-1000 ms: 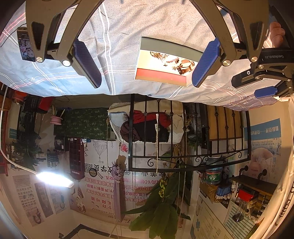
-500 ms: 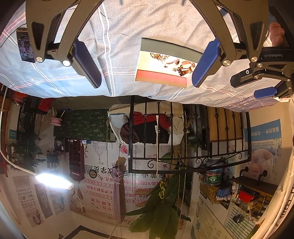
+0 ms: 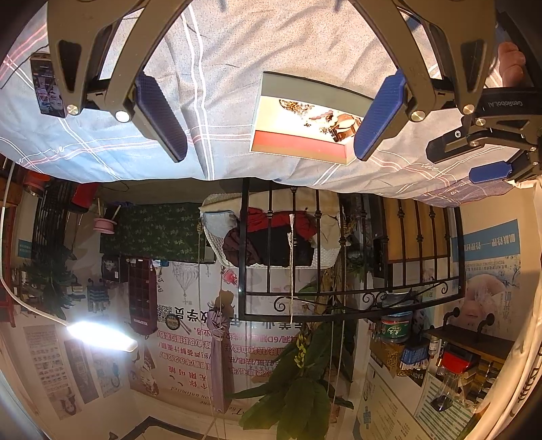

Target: Organize jewelry

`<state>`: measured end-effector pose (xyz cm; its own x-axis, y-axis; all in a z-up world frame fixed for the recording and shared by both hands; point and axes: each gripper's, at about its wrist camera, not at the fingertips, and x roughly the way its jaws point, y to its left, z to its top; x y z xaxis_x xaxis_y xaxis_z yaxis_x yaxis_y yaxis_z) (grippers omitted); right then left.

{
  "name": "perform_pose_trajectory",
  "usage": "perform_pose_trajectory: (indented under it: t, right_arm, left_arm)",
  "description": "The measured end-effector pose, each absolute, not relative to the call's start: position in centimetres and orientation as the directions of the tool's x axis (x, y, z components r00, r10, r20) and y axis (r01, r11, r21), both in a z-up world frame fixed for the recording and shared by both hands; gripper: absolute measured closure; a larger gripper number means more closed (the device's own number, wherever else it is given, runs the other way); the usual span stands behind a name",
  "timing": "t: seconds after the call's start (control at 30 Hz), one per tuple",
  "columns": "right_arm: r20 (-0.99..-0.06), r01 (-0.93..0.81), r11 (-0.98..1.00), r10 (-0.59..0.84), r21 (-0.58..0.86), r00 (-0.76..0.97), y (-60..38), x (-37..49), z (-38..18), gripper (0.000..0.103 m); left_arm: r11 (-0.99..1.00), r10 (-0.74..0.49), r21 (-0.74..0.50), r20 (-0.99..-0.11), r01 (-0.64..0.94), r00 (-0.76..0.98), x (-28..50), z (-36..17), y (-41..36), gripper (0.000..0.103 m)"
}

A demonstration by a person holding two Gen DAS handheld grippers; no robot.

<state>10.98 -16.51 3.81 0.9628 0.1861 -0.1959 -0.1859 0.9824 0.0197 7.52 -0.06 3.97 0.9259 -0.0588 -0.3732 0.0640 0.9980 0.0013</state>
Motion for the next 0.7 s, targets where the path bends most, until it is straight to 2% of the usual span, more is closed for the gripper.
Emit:
perform_pose_trajectory:
  t: [0.63,0.7]
  right_arm:
    - [-0.203,-0.188,0.982,0.188,0.018,0.961,-16.61,10.79,3.44,0.006]
    - [-0.206,-0.188,0.982,0.188,0.018,0.960,-16.62,10.79,3.28,0.006]
  left_arm:
    - [0.998,-0.062,0.000,-0.369,0.067,0.927,7.48,4.08,0.29,0.007]
    - [0.997,-0.070,-0.003,-0.389,0.075,0.918,7.73,4.01,0.26,0.007]
